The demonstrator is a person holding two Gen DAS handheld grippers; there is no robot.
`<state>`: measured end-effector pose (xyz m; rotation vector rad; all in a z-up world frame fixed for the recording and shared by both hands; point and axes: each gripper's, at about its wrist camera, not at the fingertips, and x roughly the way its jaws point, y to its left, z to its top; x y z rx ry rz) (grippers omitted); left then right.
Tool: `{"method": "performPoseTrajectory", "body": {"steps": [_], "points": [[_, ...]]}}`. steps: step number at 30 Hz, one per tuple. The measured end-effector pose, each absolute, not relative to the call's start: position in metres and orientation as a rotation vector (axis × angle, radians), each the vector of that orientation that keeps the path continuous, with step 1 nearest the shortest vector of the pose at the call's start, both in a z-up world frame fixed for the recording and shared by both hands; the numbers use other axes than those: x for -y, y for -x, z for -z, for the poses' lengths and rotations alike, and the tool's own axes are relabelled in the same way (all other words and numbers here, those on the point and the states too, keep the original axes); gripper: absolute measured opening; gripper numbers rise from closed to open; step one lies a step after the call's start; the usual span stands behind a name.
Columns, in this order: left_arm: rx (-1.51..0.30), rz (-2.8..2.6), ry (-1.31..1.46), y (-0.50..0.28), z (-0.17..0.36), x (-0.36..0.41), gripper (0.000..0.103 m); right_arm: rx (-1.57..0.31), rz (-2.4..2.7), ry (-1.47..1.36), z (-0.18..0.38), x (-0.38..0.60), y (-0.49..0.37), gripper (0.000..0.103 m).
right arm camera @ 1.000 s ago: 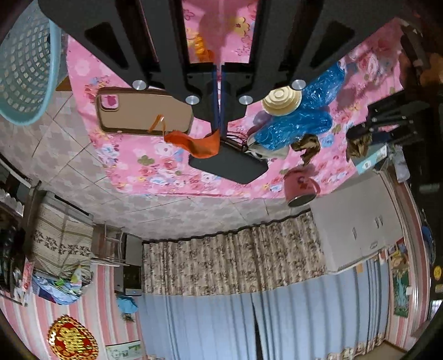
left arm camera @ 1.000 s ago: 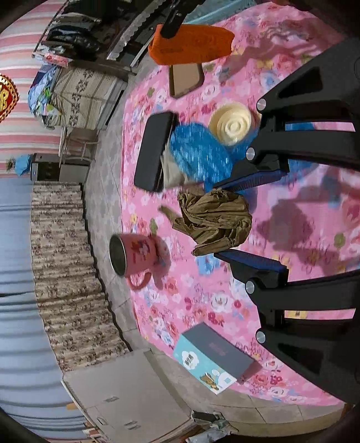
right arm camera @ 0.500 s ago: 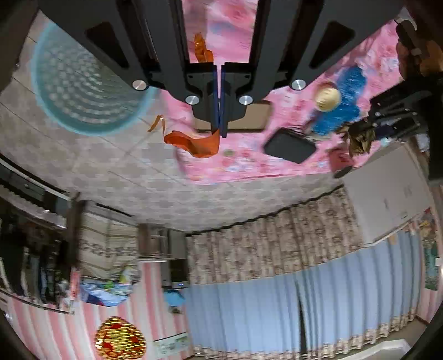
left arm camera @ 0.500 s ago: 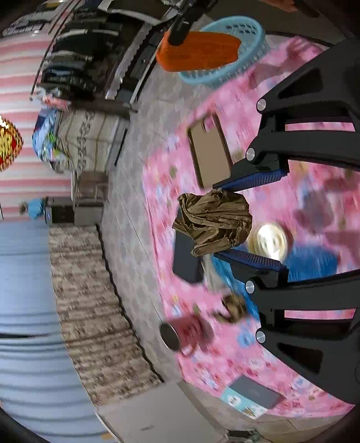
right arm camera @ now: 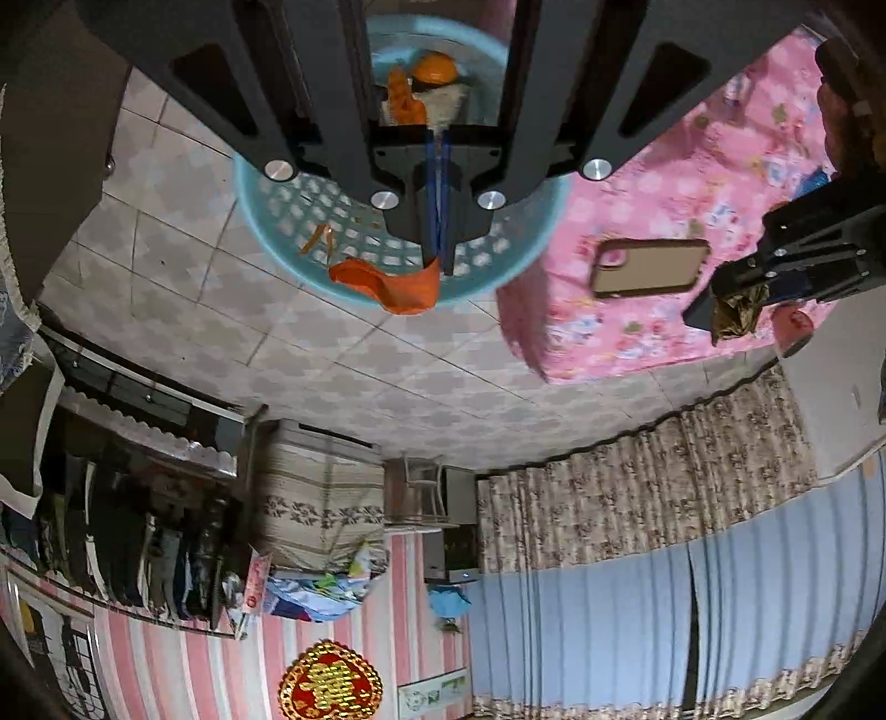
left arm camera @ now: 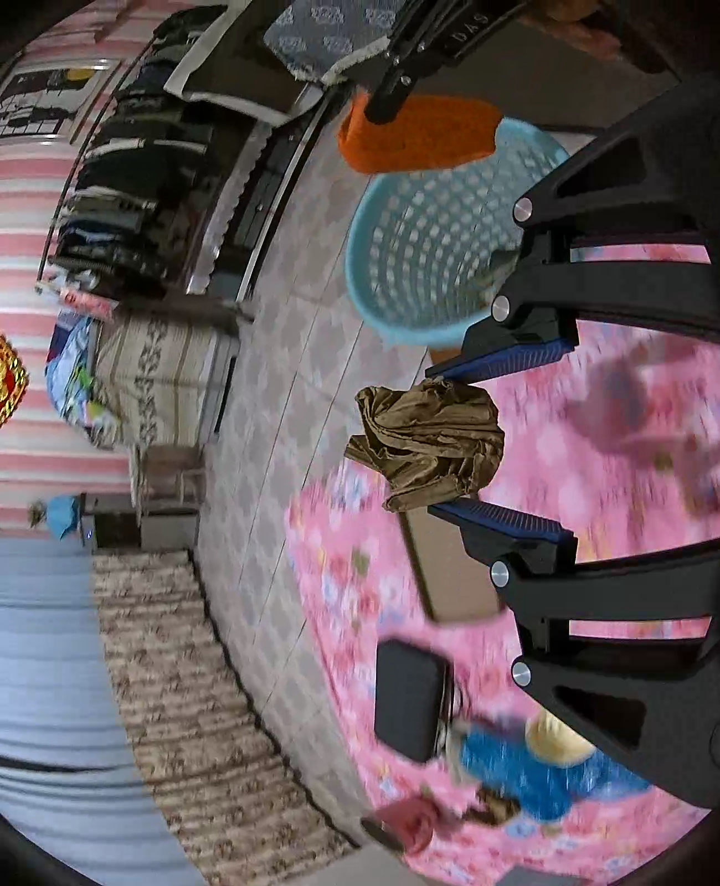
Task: Collect trash
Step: 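Carry the brown paper and orange scrap to the basket and release both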
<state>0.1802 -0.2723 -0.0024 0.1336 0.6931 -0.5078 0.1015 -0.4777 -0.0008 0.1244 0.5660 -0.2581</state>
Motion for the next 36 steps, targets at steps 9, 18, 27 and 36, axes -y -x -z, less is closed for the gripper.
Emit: {"method": "performPoseTrajectory", "body": {"steps": [9, 18, 27, 36], "points": [[-0.719, 0.614, -0.177, -0.181, 0.024, 0.342, 0.041, -0.577, 0.284, -0.179, 0.019, 0.520, -0.097, 0.001], [-0.743, 0.657, -0.231, -0.191, 0.029, 0.389, 0.058, -0.584, 0.298, -0.204, 0.029, 0.535, -0.098, 0.001], [-0.679, 0.539, -0.199, -0.198, 0.004, 0.360, 0.091, -0.597, 0.296, -0.213, 0.037, 0.538, -0.098, 0.001], [-0.659, 0.454, -0.206, -0.195, -0.004, 0.310, 0.097, -0.653, 0.266, -0.227, 0.052, 0.530, -0.126, 0.001]]}}
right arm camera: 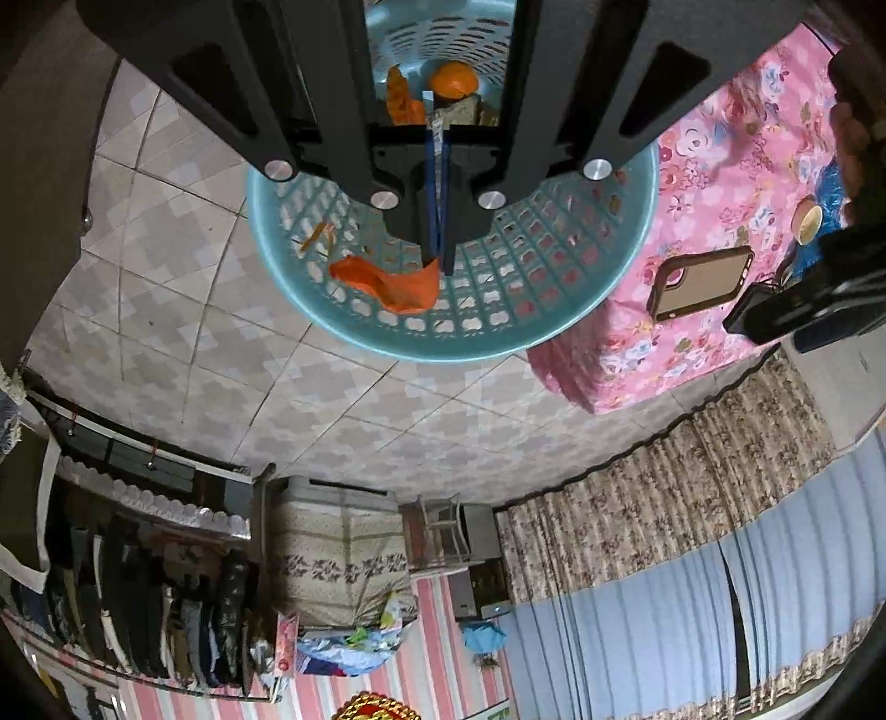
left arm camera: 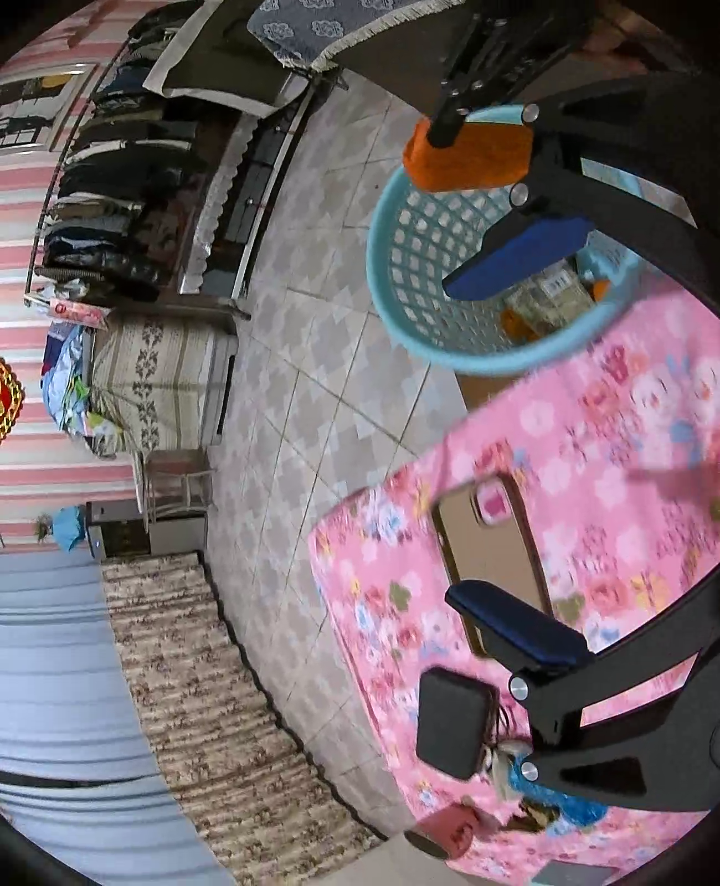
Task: Collect trash
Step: 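Carry the brown paper and orange scrap to the basket and release both, then return to the table and grasp the blue plastic bag with the left gripper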
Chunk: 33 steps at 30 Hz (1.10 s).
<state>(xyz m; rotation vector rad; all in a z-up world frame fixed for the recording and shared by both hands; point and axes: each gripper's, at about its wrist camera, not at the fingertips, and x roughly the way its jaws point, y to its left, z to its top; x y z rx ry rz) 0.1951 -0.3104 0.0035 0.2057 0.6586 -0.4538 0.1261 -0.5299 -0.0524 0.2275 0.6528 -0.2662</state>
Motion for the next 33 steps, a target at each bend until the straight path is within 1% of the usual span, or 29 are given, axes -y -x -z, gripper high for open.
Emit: {"method": "performPoseTrajectory", "body": {"steps": [9, 23, 24, 25, 26, 27, 31, 32, 33], "points": [[-0.631, 0.378, -0.215, -0.177, -0.008, 0.260, 0.097, -0.743, 0.327, -0.219, 0.056, 0.537, -0.152, 0.003], [-0.602, 0.206, -0.166, -0.157, -0.025, 0.136, 0.098, -0.923, 0.352, -0.218, 0.082, 0.525, -0.178, 0.003], [-0.605, 0.198, -0.161, -0.157, -0.024, 0.130, 0.098, -0.930, 0.357, -0.209, 0.083, 0.523, -0.180, 0.007], [-0.616, 0.184, -0.148, -0.159, -0.023, 0.117, 0.098, -0.938, 0.359, -0.204, 0.084, 0.521, -0.181, 0.033], [-0.623, 0.177, -0.140, -0.160, -0.021, 0.110, 0.097, -0.939, 0.368, -0.198, 0.084, 0.518, -0.181, 0.053], [-0.630, 0.165, -0.131, -0.162, -0.019, 0.101, 0.098, -0.931, 0.374, -0.191, 0.083, 0.517, -0.180, 0.080], [-0.647, 0.127, -0.106, -0.165, -0.012, 0.073, 0.098, -0.952, 0.368, -0.160, 0.080, 0.508, -0.180, 0.080], [-0.653, 0.116, -0.100, -0.167, -0.010, 0.066, 0.098, -0.956, 0.371, -0.151, 0.078, 0.506, -0.180, 0.082], [-0.654, 0.111, -0.097, -0.169, -0.009, 0.062, 0.098, -0.955, 0.379, -0.140, 0.075, 0.507, -0.179, 0.087]]}}
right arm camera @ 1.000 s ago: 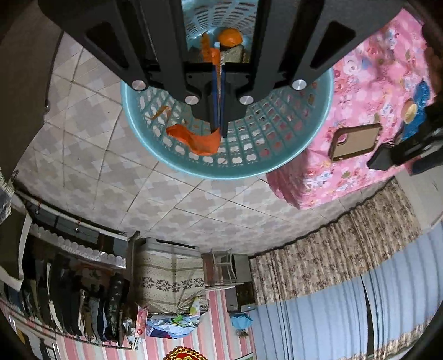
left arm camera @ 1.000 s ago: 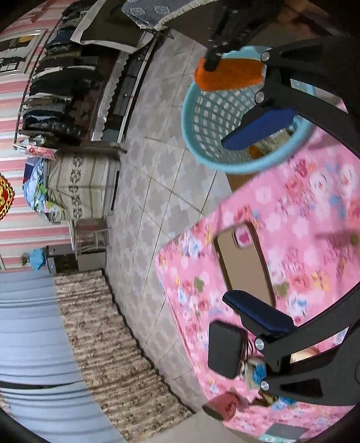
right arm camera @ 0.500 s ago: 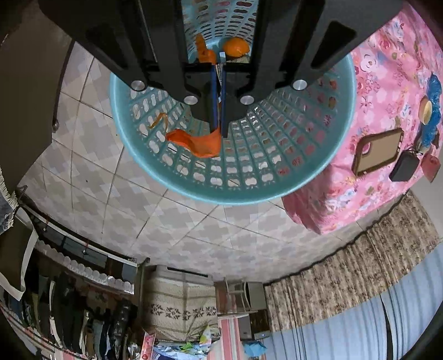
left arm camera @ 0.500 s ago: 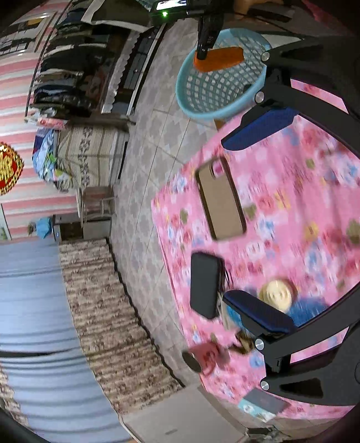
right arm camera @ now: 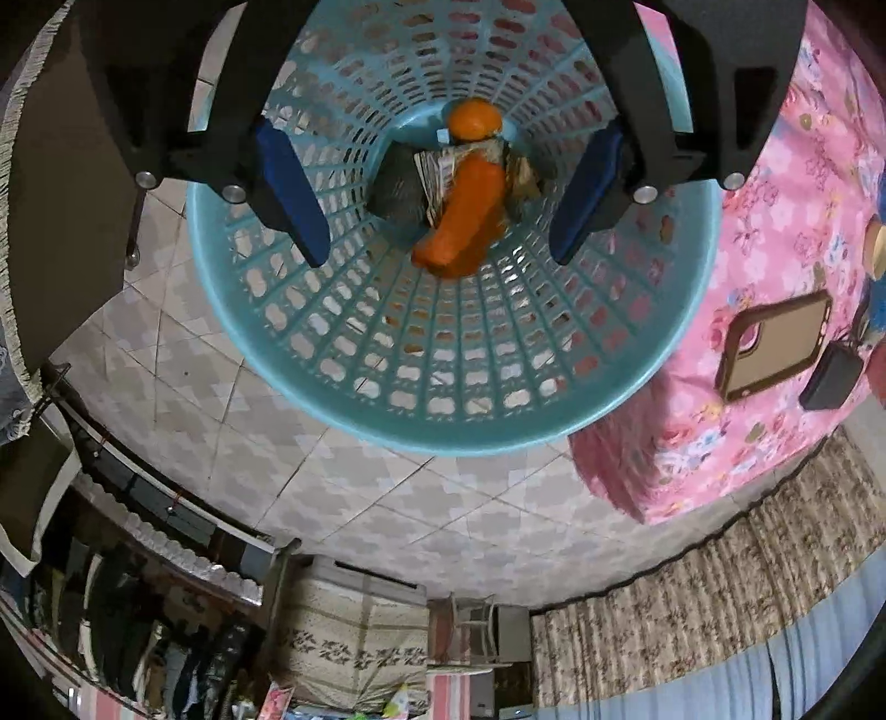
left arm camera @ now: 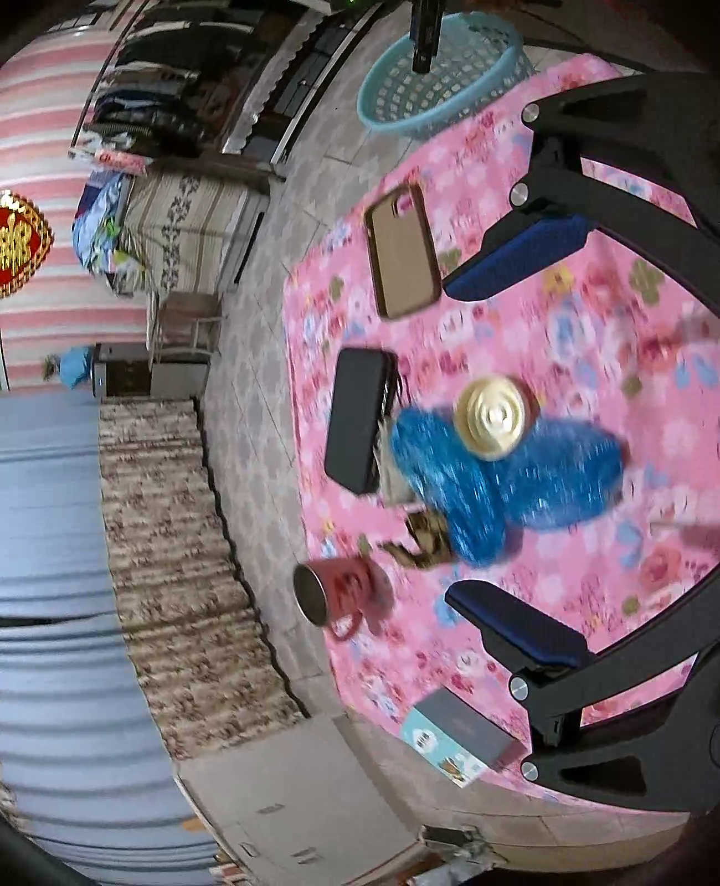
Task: Collect trash
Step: 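Return to the table and grasp the blue plastic bag with the left gripper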
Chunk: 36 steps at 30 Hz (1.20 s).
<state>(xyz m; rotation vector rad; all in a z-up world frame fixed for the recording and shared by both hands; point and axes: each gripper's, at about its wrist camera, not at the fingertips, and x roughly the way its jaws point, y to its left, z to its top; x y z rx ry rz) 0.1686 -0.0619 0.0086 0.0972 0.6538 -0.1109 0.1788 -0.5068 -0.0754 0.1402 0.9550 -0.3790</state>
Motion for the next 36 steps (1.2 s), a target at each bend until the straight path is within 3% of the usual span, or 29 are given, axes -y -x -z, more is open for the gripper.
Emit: {"method": "performPoseTrajectory", "body": {"steps": [13, 26, 36], "points": [[-0.709, 0.038, -0.032, -0.189, 0.027, 0.005, 0.098, -0.617, 0.281, -0.072, -0.005, 0.415, -0.135, 0.098], [-0.781, 0.077, 0.026, -0.196, 0.065, -0.002, 0.097, -0.538, 0.081, -0.029, 0.008, 0.284, -0.168, 0.098], [-0.834, 0.105, 0.033, -0.202, 0.084, 0.001, 0.097, -0.537, 0.058, -0.060, 0.032, 0.253, -0.199, 0.098]]}}
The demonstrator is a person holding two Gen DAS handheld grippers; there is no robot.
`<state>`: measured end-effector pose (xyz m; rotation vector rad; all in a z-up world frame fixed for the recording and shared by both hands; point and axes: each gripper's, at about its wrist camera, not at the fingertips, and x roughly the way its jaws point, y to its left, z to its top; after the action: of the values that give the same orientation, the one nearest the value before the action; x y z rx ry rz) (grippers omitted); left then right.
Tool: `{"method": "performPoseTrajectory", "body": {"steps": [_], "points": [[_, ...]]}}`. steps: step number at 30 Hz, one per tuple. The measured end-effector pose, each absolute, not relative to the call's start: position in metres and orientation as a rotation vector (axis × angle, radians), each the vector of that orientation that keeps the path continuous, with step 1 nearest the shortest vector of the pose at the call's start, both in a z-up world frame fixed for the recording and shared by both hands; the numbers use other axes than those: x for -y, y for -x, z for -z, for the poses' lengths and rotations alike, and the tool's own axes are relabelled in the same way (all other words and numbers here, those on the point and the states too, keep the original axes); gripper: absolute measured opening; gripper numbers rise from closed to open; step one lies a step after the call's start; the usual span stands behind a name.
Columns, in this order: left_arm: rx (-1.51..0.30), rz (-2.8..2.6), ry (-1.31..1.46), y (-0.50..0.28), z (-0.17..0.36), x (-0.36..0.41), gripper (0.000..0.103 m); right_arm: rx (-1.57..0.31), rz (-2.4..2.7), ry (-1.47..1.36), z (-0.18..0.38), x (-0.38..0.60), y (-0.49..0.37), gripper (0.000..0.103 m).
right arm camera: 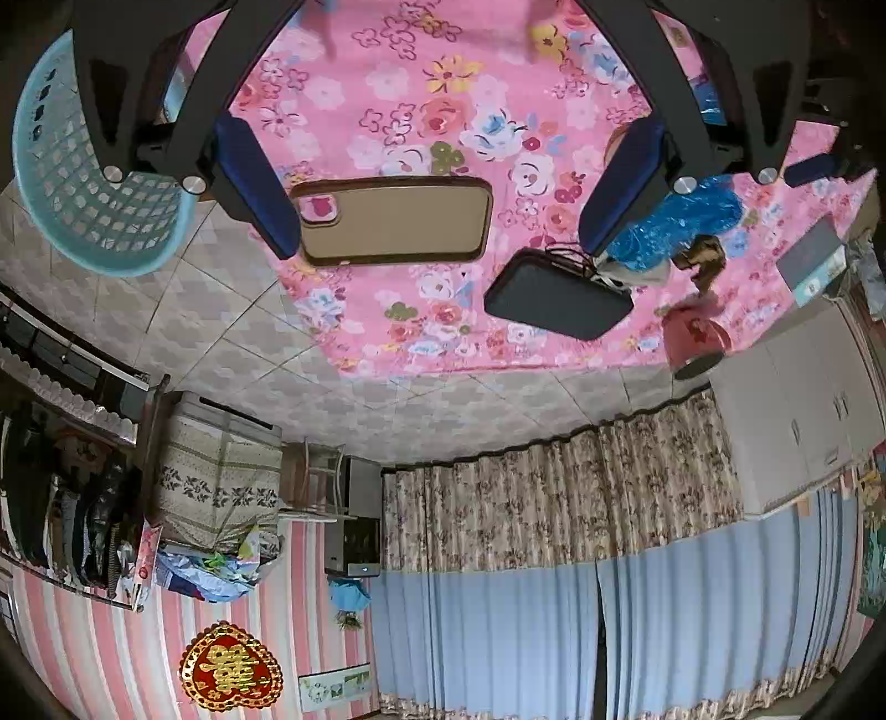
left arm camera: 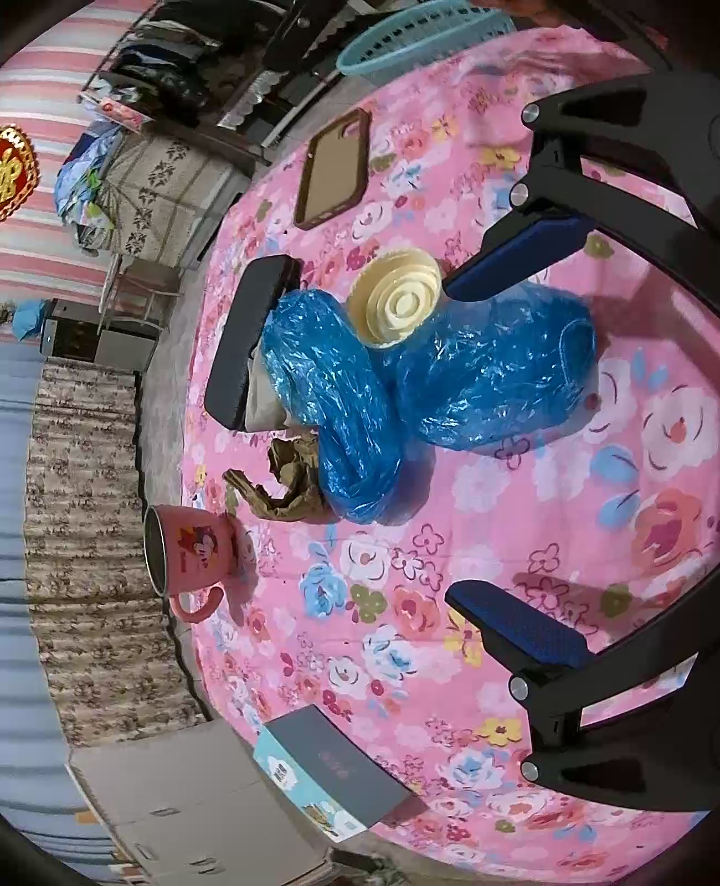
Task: Collect trash
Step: 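Return to the table and grasp the blue plastic bag with the left gripper, then grasp the gold round lid with the right gripper while the left gripper holds the blue bag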
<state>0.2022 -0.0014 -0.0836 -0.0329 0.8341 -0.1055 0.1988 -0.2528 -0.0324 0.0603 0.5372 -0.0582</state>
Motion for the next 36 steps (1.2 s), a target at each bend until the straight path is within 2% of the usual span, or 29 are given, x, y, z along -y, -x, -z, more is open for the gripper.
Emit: {"method": "performPoseTrajectory", "body": {"steps": [1, 5, 7, 8, 10, 11, 12, 15, 21, 36], "points": [[-0.841, 0.109, 0.026, -0.204, 0.085, 0.003, 0.097, -0.542, 0.057, -0.064, 0.036, 0.252, -0.200, 0.098], [-0.889, 0.162, 0.037, -0.214, 0.095, 0.009, 0.077, -0.578, 0.046, -0.062, 0.050, 0.248, -0.206, 0.098], [-0.914, 0.188, 0.035, -0.218, 0.099, 0.015, 0.064, -0.585, 0.051, -0.047, 0.053, 0.247, -0.207, 0.098], [-0.925, 0.200, 0.035, -0.219, 0.101, 0.016, 0.054, -0.588, 0.052, -0.047, 0.054, 0.246, -0.207, 0.098], [-0.920, 0.204, 0.019, -0.218, 0.101, 0.019, 0.046, -0.596, 0.053, -0.046, 0.056, 0.247, -0.208, 0.098], [-0.923, 0.212, 0.013, -0.218, 0.101, 0.019, 0.034, -0.600, 0.055, -0.046, 0.057, 0.248, -0.208, 0.098], [-0.928, 0.221, 0.012, -0.218, 0.100, 0.018, 0.027, -0.606, 0.057, -0.047, 0.058, 0.249, -0.208, 0.098], [-0.923, 0.213, 0.032, -0.216, 0.092, 0.010, 0.023, -0.624, 0.059, -0.054, 0.063, 0.249, -0.208, 0.098], [-0.859, 0.166, 0.067, -0.206, 0.066, -0.019, 0.023, -0.642, 0.045, -0.024, 0.068, 0.237, -0.206, 0.098], [-0.828, 0.029, 0.157, -0.217, 0.051, -0.090, 0.024, -0.739, -0.029, 0.050, 0.087, 0.188, -0.221, 0.098]]}}
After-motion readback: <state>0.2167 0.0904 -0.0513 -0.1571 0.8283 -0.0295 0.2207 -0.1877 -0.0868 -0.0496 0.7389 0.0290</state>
